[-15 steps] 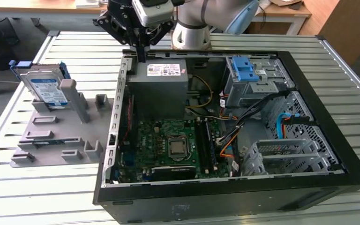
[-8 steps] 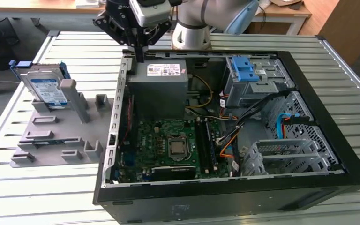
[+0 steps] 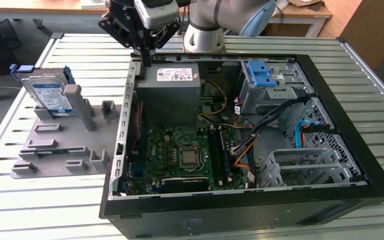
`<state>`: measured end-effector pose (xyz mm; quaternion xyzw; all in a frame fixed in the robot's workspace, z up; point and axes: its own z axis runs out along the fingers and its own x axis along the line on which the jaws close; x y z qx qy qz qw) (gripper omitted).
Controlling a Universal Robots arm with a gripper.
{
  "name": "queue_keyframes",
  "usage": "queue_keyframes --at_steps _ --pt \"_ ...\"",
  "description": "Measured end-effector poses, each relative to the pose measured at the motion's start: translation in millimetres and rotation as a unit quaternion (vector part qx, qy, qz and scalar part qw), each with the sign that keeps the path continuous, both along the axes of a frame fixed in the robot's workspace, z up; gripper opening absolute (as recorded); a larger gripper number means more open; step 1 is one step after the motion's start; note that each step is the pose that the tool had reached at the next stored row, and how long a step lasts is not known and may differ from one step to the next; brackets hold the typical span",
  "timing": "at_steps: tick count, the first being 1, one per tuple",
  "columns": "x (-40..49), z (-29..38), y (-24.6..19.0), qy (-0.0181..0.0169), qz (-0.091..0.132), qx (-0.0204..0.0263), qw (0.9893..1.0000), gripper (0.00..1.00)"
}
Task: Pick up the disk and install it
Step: 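Reach for the disk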
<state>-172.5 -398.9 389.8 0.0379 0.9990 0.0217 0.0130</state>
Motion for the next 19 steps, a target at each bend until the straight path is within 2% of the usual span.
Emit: queue_keyframes --at_steps 13,17,18,19 --pt "-5.9 -0.4 0.0 0.0000 0.000 0.0000 1.0000 0.11" --pt "-10.9 -0.9 0.0 0.0000 0.000 0.0000 1.0000 0.11" --pt "-18.5 -1.5 0.5 -0.0001 0.000 0.0000 1.0000 0.11" --pt "-21.1 -1.7 2.9 0.0000 0.000 0.0000 1.0000 0.11"
